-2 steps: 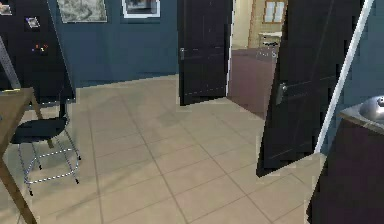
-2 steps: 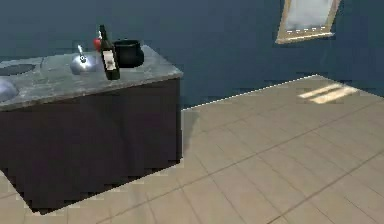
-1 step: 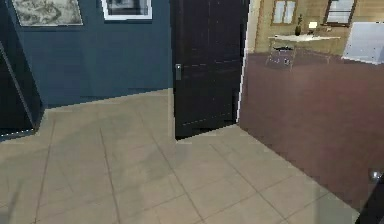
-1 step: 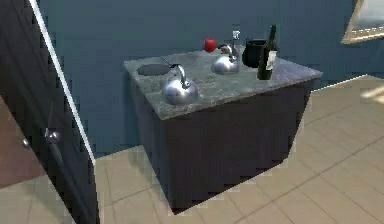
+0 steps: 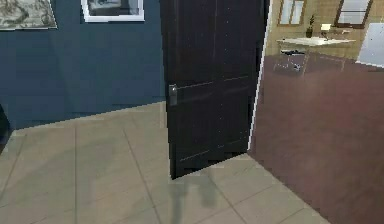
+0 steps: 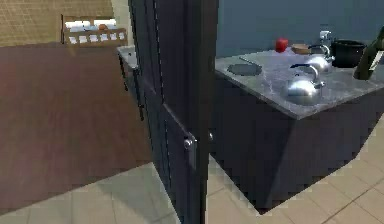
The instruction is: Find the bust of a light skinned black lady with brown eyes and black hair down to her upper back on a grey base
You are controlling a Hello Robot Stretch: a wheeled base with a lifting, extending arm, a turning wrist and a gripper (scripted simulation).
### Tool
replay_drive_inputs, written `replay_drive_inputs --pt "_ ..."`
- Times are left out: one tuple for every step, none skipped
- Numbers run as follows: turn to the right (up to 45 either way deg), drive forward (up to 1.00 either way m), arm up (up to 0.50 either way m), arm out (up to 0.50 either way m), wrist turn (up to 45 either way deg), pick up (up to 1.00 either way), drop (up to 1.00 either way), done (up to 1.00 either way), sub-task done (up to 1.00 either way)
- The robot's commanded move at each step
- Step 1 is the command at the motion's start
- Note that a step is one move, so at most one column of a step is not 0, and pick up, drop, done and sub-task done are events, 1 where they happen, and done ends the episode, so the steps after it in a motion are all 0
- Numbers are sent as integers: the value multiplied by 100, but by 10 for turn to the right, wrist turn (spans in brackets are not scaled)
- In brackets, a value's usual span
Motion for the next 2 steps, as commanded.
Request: replay_drive_inputs --pt "210 0 0 0 0 0 0 0 0" --pt "0 35 0 0 0 0 0 0 0"
